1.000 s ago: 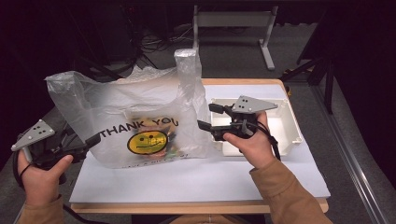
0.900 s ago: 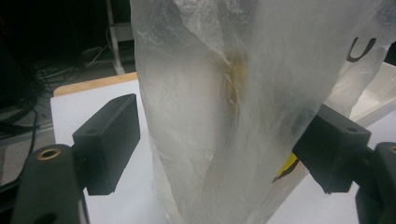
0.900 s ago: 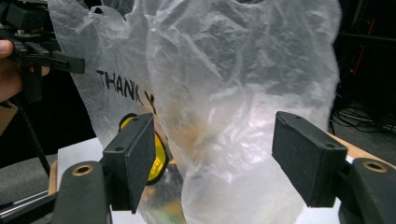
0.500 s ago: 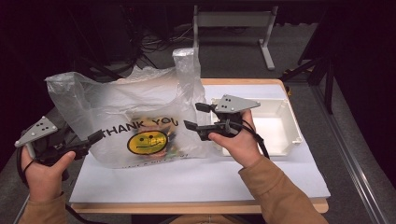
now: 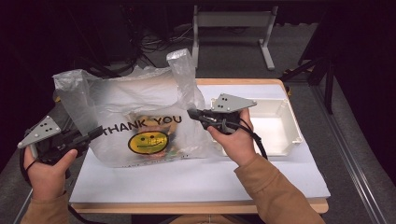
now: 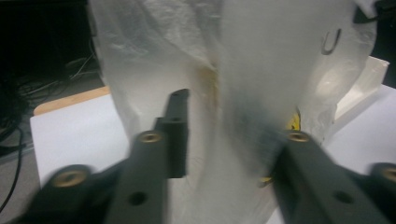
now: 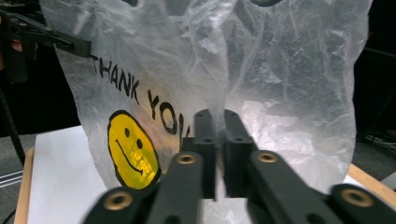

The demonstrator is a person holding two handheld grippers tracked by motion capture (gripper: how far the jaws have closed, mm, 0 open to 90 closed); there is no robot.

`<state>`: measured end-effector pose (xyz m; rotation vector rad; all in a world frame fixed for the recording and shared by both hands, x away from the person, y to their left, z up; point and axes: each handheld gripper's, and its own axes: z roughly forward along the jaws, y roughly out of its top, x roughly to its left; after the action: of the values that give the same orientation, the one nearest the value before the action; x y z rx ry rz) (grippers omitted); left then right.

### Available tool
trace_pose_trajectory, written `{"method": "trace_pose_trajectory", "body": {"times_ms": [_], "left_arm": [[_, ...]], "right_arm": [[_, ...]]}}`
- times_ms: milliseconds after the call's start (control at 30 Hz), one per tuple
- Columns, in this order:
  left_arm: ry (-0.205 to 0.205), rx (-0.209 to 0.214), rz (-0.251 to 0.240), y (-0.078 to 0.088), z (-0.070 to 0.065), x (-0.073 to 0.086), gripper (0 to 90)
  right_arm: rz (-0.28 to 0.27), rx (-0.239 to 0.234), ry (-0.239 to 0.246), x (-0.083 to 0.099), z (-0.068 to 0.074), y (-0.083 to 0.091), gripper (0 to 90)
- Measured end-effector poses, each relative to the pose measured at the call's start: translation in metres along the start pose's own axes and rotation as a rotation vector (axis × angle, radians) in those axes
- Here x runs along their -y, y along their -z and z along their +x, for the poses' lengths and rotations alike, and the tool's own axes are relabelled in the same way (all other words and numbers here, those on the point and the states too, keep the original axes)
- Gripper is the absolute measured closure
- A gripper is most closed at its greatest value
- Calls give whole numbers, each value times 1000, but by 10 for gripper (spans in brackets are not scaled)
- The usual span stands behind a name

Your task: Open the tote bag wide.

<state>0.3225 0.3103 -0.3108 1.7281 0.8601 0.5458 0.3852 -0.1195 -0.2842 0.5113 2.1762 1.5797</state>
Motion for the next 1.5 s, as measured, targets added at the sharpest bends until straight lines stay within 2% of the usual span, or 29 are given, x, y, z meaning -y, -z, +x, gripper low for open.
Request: {"method": "trace_pose_trajectory", "body": {"times_ms": [67,133,367,700,900,933,1200,1500], "left_arm": [[-19,14,-3,-1,0,-1,848],[-23,18,-2,-1,0,-1,891],[-9,45,28,-10,3,5,898],[-24,74,76,-20,3,18,898],[-32,85,100,-24,3,30,897],[-26,90,112,-27,3,36,897],[-8,101,149,-31,6,59,897],[-23,93,194,-37,5,73,895]], "right_arm": [[1,-2,1,1,0,1,900],[-2,-1,1,1,0,1,900],[10,6,-15,9,-2,1,900],[49,-10,-72,38,-6,-5,900],[67,-23,-92,55,-4,-6,900],[71,-26,-96,59,-3,-6,900],[87,-36,-122,81,1,-6,900],[124,-44,-131,99,7,-11,899]]}}
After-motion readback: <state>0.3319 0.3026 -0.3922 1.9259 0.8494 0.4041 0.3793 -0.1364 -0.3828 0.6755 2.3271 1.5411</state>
